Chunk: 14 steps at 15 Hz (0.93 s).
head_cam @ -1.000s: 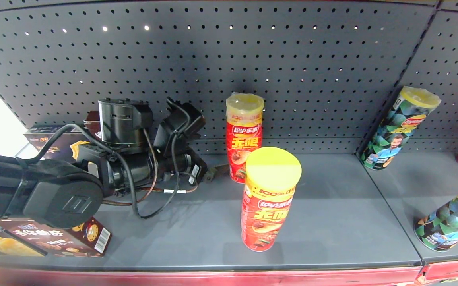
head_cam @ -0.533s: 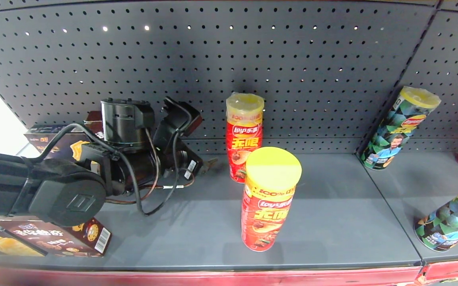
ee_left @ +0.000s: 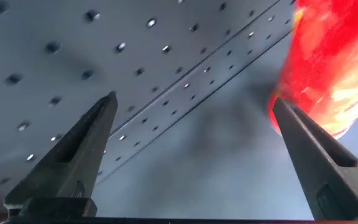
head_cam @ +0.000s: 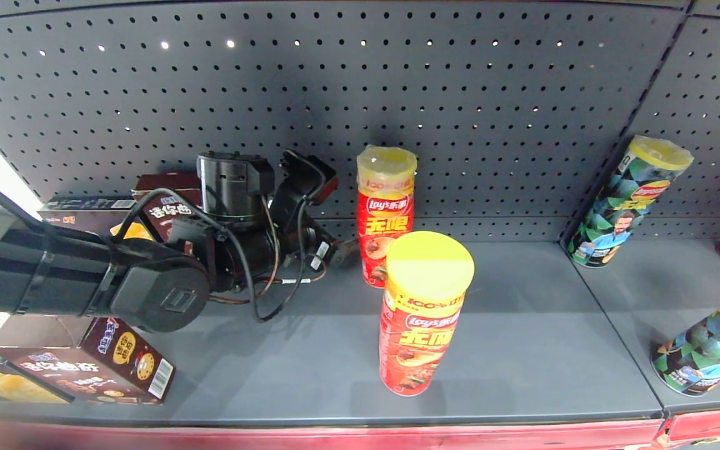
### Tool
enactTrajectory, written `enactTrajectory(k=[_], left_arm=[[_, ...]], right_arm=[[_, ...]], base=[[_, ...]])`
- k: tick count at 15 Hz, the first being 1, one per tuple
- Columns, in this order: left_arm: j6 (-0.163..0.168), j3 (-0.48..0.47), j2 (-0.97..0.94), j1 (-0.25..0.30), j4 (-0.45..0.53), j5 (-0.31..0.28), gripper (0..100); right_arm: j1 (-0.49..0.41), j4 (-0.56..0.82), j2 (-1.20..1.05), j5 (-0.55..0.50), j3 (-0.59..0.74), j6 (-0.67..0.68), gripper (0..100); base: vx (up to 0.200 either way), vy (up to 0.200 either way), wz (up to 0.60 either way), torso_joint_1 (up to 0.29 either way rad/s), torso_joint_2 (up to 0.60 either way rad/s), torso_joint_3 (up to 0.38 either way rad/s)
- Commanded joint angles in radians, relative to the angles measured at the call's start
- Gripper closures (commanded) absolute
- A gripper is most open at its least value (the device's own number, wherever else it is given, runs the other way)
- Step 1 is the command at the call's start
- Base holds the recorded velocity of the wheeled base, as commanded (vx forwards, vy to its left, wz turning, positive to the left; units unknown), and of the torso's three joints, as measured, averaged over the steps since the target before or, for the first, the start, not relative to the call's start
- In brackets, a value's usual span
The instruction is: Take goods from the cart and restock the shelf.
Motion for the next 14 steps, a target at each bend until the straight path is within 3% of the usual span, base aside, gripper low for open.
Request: enactTrajectory(k=[1,8,12,14], left_arm=[[-0.001,-0.008,0.022,-0.01,0.001,0.0,0],[-0.01,0.003,0.027,-0.027,0.0,0.001,0],[-0.028,0.038,-0.067,-0.016,-0.006,0.03,0],[-0.03,0.104,-0.175,-0.015,0.006,0.036,0]], right_arm=[[0.0,0.0,0.001,0.0,0.0,-0.001,0],[0.0,0.0,0.001,0.0,0.0,-0.001,0],[0.0,0.0,0.001,0.0,0.0,-0.001,0],[0.0,0.0,0.001,0.0,0.0,-0.001,0]], base=[[0.0,0.0,0.0,0.0,0.0,0.0],[0.0,0.0,0.0,0.0,0.0,0.0],[0.0,0.0,0.0,0.0,0.0,0.0],[0.0,0.0,0.0,0.0,0.0,0.0]])
